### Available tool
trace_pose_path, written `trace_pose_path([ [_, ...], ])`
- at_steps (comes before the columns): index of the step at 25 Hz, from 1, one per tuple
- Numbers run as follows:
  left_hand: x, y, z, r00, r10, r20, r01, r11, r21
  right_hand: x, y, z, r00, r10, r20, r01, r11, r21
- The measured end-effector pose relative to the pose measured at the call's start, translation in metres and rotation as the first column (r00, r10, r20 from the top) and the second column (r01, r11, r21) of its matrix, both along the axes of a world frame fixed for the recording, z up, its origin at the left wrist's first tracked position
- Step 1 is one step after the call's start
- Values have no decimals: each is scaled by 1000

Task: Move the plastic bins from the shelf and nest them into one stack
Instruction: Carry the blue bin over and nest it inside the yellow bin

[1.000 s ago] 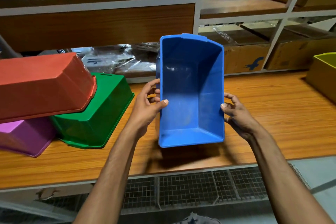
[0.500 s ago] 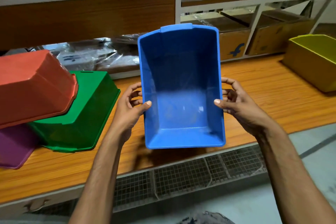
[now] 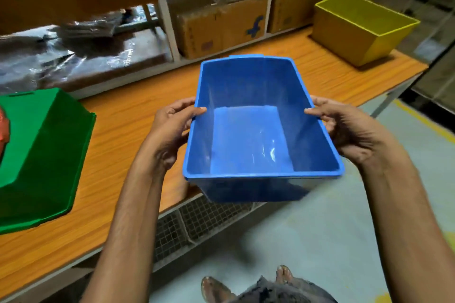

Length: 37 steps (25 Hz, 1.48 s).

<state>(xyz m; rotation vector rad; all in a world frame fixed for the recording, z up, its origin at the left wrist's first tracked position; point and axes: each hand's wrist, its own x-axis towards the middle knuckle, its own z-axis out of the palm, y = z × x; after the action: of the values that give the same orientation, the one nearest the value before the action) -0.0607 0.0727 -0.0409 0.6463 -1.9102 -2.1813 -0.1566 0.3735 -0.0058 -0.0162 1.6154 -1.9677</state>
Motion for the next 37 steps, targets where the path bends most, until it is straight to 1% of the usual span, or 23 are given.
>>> trace_pose_path([
  [2, -12, 28, 1, 997, -45, 57, 43, 998, 36, 0, 35, -4, 999, -14, 38, 14, 1000, -16],
  [5, -30, 81, 3, 985, -110, 134, 104, 994, 45, -3, 98, -11, 986, -121, 115, 129, 990, -56],
  [8, -59, 147, -4, 975, -167, 148, 155, 984, 90, -2, 169, -15, 953, -219, 208, 246, 962, -115],
  [12, -92, 260, -19, 956, -225, 188, 210, 973, 99, -9, 275, -29, 914, -306, 268, 340, 936, -90],
  [14, -107, 312, -28, 945, -274, 178, 256, 960, 114, -13, 323, -35, 912, -317, 259, 345, 936, -68],
  [16, -123, 360, -37, 939, -315, 137, 304, 948, 97, -18, 369, -38, 893, -383, 236, 400, 916, -31],
  [18, -142, 396, -44, 929, -362, 78, 362, 932, 23, -27, 403, -43, 887, -428, 173, 430, 902, 29],
  [21, -175, 441, -55, 915, -403, 17, 403, 911, -88, -54, 445, -56, 894, -447, -20, 446, 887, 123],
  [25, -224, 486, -59, 895, -437, -94, 417, 892, -173, -101, 479, -63, 832, -492, -256, 539, 825, 168],
  [29, -292, 510, -45, 851, -479, -217, 438, 874, -210, -167, 503, -56, 759, -513, -401, 590, 803, 88],
  [31, -330, 518, -33, 848, -466, -253, 411, 879, -240, -209, 512, -42, 734, -501, -458, 587, 807, 60],
  [33, -358, 524, -14, 854, -418, -308, 361, 904, -227, -249, 520, -24, 714, -490, -501, 575, 818, 20],
  [35, -384, 529, 6, 852, -390, -351, 340, 920, -198, -291, 526, -8, 714, -468, -521, 537, 843, -21],
  [37, -408, 533, 22, 849, -364, -384, 308, 930, -202, -330, 528, 8, 725, -441, -530, 489, 870, -56],
])
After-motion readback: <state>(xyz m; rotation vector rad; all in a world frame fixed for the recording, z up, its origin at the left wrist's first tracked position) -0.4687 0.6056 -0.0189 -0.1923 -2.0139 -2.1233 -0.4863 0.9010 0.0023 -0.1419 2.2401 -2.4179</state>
